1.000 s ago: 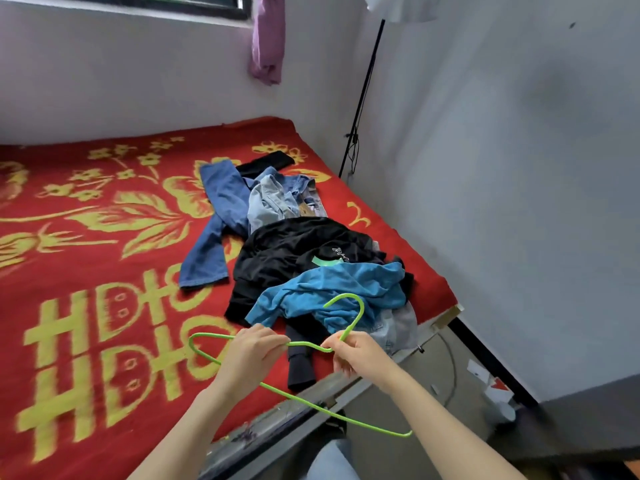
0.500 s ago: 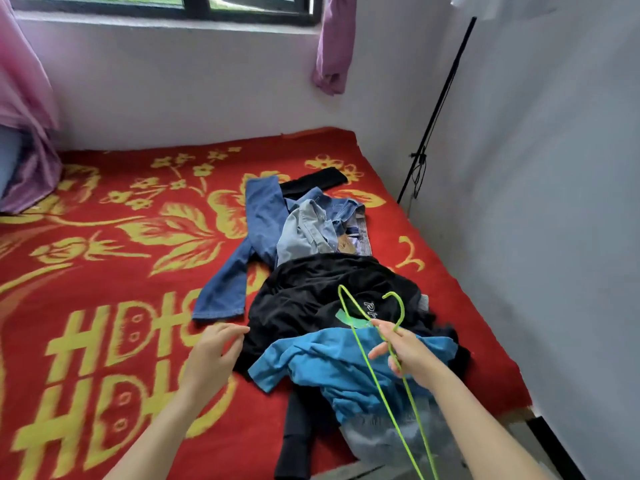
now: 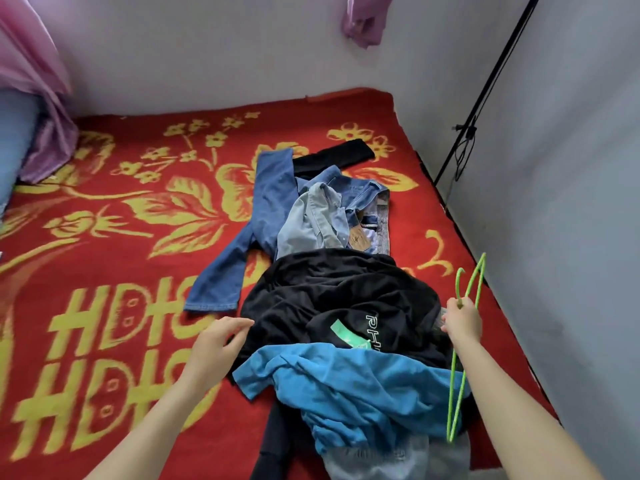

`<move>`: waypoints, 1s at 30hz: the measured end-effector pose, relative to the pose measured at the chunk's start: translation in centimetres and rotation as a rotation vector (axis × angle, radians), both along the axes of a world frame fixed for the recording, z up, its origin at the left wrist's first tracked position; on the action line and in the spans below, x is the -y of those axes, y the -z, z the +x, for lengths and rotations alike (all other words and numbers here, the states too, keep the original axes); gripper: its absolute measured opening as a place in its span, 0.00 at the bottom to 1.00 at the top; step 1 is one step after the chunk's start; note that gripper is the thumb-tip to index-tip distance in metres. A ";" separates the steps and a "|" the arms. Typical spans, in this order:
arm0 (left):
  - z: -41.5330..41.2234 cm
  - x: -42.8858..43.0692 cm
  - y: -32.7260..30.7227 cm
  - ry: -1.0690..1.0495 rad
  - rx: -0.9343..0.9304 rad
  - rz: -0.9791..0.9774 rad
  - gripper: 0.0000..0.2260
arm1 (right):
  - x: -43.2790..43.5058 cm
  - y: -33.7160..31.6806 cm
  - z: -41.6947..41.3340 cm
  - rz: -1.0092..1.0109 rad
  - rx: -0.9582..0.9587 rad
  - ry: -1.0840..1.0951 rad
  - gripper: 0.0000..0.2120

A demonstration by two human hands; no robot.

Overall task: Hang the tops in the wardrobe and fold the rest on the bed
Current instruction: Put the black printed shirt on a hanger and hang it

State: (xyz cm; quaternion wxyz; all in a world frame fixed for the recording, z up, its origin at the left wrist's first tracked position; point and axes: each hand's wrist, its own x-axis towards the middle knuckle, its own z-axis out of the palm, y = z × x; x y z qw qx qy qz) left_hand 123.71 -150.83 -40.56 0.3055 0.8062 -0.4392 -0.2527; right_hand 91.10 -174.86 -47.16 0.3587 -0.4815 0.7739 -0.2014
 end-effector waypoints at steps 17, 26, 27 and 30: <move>0.9 0.4 2.4 -0.215 -0.172 0.221 0.11 | 0.2 9.9 4.4 0.317 -0.254 -0.164 0.04; -0.2 -1.2 1.4 -0.241 -0.238 0.181 0.12 | 2.5 3.1 4.9 -0.050 -0.148 -0.027 0.10; -0.4 -1.4 1.2 -0.236 -0.247 0.162 0.12 | 3.1 1.2 5.3 -0.117 -0.111 -0.027 0.10; -1.0 -1.9 0.6 -0.220 -0.268 0.108 0.12 | 3.9 -4.6 7.2 -0.301 0.057 -0.026 0.13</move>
